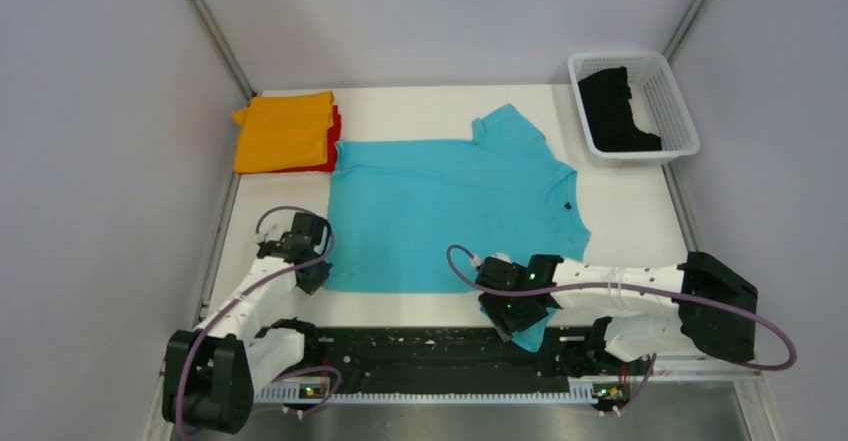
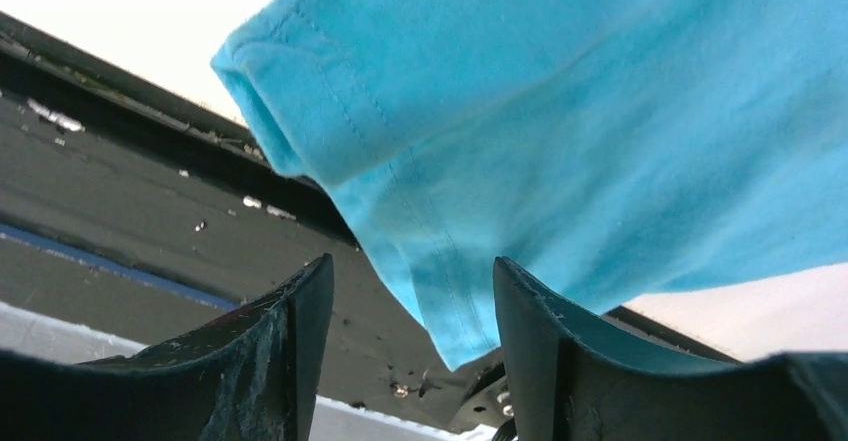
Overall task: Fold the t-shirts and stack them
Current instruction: Grab the side of the flattened tshirt closest away from the robot with both arms
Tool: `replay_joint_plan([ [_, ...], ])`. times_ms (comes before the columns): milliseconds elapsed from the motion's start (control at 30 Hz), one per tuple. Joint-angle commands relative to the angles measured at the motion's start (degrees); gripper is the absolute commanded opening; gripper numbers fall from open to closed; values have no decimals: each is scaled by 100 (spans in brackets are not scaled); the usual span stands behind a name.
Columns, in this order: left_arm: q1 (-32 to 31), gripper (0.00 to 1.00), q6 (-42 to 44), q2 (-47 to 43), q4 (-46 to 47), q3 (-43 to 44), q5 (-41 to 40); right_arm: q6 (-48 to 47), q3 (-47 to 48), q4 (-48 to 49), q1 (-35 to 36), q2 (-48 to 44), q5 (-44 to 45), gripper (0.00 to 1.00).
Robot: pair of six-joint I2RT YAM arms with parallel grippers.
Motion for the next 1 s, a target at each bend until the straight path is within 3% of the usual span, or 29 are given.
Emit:
replay_joint_plan([
  [0, 14, 0, -15, -139, 113, -79, -2, 179, 3, 365, 115, 250, 378, 57],
  [233, 14, 0, -79, -314, 71, -161, -46, 558, -126, 124, 113, 498, 997, 43],
  [333, 14, 0, -97, -437, -26, -171, -29, 576, -98, 93, 128, 415, 921, 25],
  [433, 14, 0, -202, -638, -237, -180, -91, 552, -108, 30, 126, 105, 641, 0],
  [767, 14, 0, -683, -1906, -862, -388, 119, 431, -70, -768, 139, -775, -579, 0],
  [967, 14, 0, -801, -2332, -862, -544, 182, 285, -233, -510, 165, -720, -530, 0],
])
